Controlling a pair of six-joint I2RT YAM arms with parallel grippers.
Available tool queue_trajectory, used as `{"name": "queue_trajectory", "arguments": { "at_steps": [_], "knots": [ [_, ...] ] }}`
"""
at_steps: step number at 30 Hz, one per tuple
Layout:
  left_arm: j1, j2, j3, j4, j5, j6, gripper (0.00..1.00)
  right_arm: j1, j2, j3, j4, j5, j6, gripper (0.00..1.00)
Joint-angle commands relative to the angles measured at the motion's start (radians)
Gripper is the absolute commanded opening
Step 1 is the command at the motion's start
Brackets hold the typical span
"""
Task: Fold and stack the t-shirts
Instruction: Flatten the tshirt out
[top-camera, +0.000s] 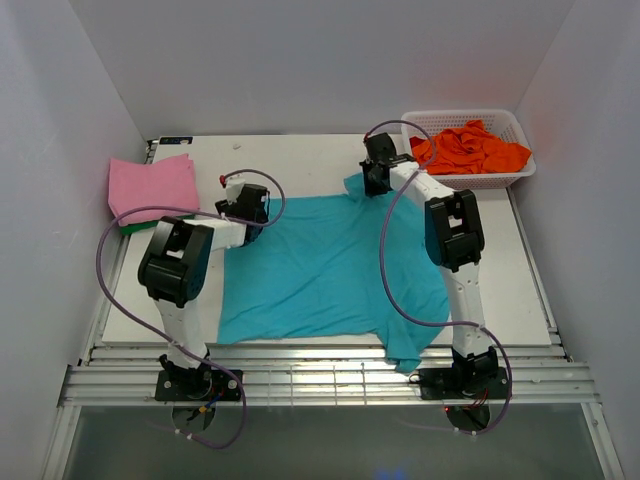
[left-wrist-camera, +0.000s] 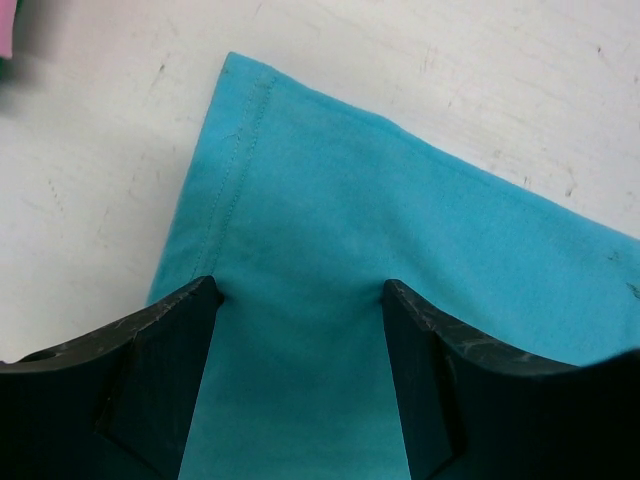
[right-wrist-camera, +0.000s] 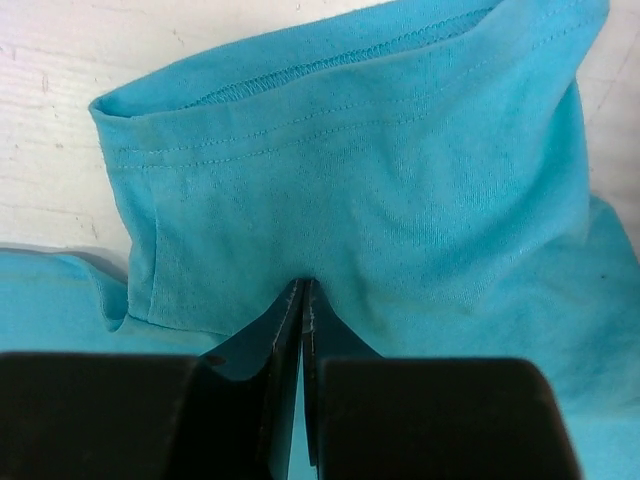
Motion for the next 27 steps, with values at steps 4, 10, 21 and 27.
{"name": "queue_trajectory", "arguments": {
  "at_steps": [4, 10, 21, 27],
  "knots": [
    [0.031, 0.131, 0.111, -0.083, 0.107, 0.013, 0.77, -0.002, 0.085, 0.077, -0.058, -0.024, 0.013, 0.08],
    [0.063, 0.205, 0.239, -0.135, 0.145, 0.010, 0.78, -0.015, 0.114, 0.117, -0.052, -0.061, 0.003, 0.09],
    [0.103, 0.309, 0.421, -0.206, 0.172, 0.036, 0.78, -0.022, 0.109, 0.130, 0.007, -0.131, -0.016, 0.15],
    [0.101, 0.233, 0.362, -0.129, 0.202, 0.060, 0.79, -0.022, -0.021, 0.031, 0.066, -0.085, -0.031, 0.19]
  ]
}}
